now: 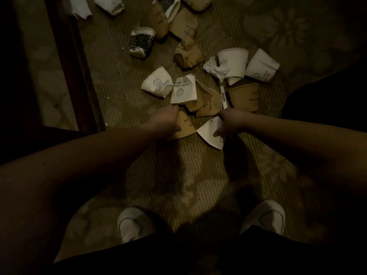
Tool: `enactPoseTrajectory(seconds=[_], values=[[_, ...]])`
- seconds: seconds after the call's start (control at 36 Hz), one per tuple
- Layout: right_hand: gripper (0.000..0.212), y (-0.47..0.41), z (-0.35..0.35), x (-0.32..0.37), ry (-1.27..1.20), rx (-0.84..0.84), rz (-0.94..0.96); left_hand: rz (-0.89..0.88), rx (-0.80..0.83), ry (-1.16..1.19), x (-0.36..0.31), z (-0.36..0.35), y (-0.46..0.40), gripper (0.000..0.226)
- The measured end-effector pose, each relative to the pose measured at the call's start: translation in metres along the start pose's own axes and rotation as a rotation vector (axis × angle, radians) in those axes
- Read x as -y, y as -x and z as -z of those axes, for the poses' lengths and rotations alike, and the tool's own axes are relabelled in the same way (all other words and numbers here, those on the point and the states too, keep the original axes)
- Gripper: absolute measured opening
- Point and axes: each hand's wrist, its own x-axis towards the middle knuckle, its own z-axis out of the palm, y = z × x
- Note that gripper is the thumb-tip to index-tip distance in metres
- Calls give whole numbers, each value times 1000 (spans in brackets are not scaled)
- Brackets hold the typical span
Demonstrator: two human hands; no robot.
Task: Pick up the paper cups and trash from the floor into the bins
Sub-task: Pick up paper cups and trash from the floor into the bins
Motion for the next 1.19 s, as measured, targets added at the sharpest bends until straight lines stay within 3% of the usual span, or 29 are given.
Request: enactPoseTrajectory(seconds=[0.19, 0.31, 0.44, 0.56, 0.64, 0.69, 0.75, 0.83, 0.92, 1.0, 1.08, 1.19], values=[[90, -1, -2, -4, 7, -42, 69, 12, 41, -29, 3, 2, -8, 74], [97, 5, -1, -7, 18, -41, 134, 5, 68, -24, 5, 6, -6, 65], [107, 8, -5, -11, -50, 32, 175, 6, 140, 255, 9, 11, 6, 41], [92, 12, 2, -14, -105, 107, 146, 11, 183, 513, 9, 16, 14, 27], [78, 15, 15, -21, -163, 104, 118, 18, 131, 699, 6, 19, 16, 24], [81, 19, 25, -30, -228, 80, 103, 25, 81, 796, 3, 23, 14, 22], [77, 24, 35, -40, -270, 12, 99, 37, 62, 878, 1, 28, 11, 20], [48, 32, 45, -53, -332, -114, 110, 78, 26, 985, 0, 34, 6, 28], [57, 35, 50, -64, -401, -229, 58, 91, -8, 1059, 2, 39, 4, 21], [46, 31, 55, -76, -394, -328, -1, 107, -67, 1123, 3, 47, 3, 29], [67, 24, 62, -85, -332, -354, -30, 128, -123, 1134, 5, 56, 1, 41], [82, 13, 68, -95, -235, -283, -35, 149, -145, 1205, 9, 64, -3, 14]])
